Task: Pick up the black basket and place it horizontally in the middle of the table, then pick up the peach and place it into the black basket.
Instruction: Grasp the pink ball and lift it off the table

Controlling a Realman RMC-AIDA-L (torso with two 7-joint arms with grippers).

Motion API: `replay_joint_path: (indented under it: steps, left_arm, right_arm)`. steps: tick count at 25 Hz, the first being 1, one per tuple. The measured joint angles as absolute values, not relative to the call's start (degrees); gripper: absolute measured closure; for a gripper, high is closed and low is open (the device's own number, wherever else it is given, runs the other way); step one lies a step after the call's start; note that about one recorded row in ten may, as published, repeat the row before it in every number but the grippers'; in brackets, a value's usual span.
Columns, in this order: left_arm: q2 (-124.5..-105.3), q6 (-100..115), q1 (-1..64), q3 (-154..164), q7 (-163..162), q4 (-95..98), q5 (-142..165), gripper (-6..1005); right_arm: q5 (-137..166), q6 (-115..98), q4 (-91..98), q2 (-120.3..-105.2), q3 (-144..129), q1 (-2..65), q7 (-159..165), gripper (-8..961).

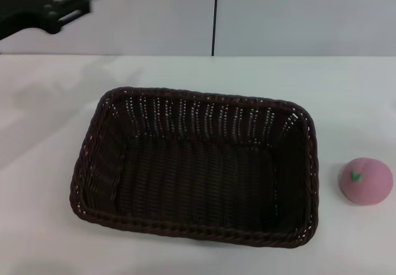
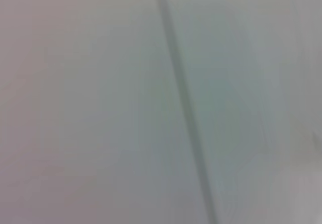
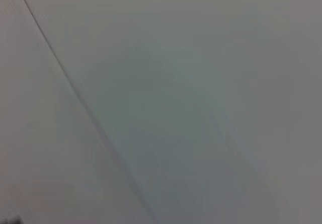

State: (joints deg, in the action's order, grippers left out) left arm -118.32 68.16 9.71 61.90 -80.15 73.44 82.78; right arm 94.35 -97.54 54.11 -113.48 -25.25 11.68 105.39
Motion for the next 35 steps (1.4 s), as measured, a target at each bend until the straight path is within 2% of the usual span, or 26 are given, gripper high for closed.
replay_joint_path:
  steps: [3,4,5,8,9,10,12,19,20,24,35]
  left_arm:
    - [-118.30,70.53,7.71,60.16,-71.14,64.36,72.06,384]
    - [-118.35,72.00,6.81,59.51,-66.23,59.02,66.81,384]
    - [-118.35,72.00,6.81,59.51,-66.23,59.02,66.81,384]
    - [-118.42,74.38,6.18,59.20,-60.15,50.95,60.45,384]
    - [-118.37,75.28,6.17,59.15,-58.89,48.92,59.43,385]
    - [-118.31,76.24,6.22,59.04,-57.47,46.39,58.57,385]
    - [-118.28,76.67,6.24,58.84,-56.77,44.62,58.34,385]
    - [-118.39,77.55,6.12,58.31,-56.53,40.33,57.68,387]
    - [-118.39,77.55,6.12,58.31,-56.53,40.33,57.68,387]
    - [-118.27,77.95,6.02,58.08,-56.51,39.79,57.26,388]
    - [-118.21,78.48,6.63,56.58,-56.92,39.72,57.17,390]
  right_arm:
    - [107.42,-103.72,65.53,-111.14,-23.56,15.98,119.70,221]
    - [116.36,-109.18,70.44,-109.17,-23.34,20.19,127.43,220]
    - [116.36,-109.18,70.44,-109.17,-23.34,20.19,127.43,220]
    - [129.04,-117.11,71.21,-106.70,-24.66,27.38,133.52,220]
    - [136.25,-119.31,69.01,-106.00,-27.54,31.89,134.58,220]
    - [136.25,-119.31,69.01,-106.00,-27.54,31.89,134.58,222]
    - [142.87,-118.64,67.07,-106.50,-31.04,34.94,135.57,226]
    - [157.59,-109.93,57.47,-111.93,-41.30,41.44,136.92,240]
    - [157.59,-109.93,57.47,-111.93,-41.30,41.44,136.92,242]
    - [157.86,-103.63,51.23,-113.71,-42.26,42.50,137.20,250]
    - [158.02,-100.64,48.00,-113.91,-42.57,41.63,136.88,271]
